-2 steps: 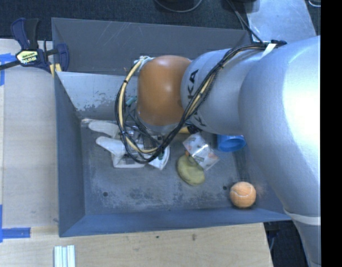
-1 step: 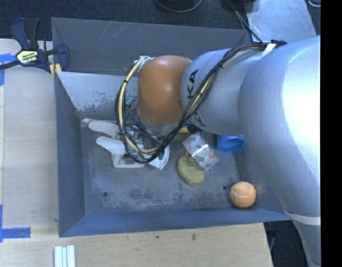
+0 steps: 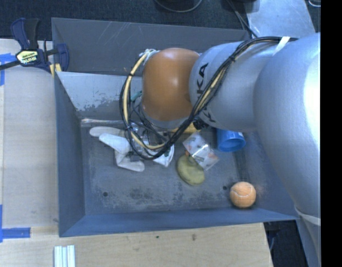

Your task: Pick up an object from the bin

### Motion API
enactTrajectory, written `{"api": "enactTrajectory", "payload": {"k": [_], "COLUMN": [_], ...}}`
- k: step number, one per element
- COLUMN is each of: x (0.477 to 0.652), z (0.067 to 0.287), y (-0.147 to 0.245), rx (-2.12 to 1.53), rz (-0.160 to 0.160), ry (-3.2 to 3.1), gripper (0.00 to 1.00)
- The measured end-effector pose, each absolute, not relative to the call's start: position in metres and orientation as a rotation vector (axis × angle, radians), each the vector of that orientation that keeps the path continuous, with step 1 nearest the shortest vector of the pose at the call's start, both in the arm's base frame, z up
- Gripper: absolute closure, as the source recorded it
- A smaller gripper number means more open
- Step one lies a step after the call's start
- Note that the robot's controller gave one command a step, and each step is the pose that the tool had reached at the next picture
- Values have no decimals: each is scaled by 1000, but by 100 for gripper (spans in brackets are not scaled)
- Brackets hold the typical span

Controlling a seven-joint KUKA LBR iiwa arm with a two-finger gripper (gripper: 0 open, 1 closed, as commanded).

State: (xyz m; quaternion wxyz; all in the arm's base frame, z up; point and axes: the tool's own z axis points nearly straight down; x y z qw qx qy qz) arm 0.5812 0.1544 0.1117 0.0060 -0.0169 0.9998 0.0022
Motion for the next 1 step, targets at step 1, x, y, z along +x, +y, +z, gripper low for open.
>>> {"api": "enactTrajectory", "payload": {"k": [1], "x": [582], "z": [249], "y": [171], "rx": [78], "rz": [10], "ry": [3124], "gripper": [100]}}
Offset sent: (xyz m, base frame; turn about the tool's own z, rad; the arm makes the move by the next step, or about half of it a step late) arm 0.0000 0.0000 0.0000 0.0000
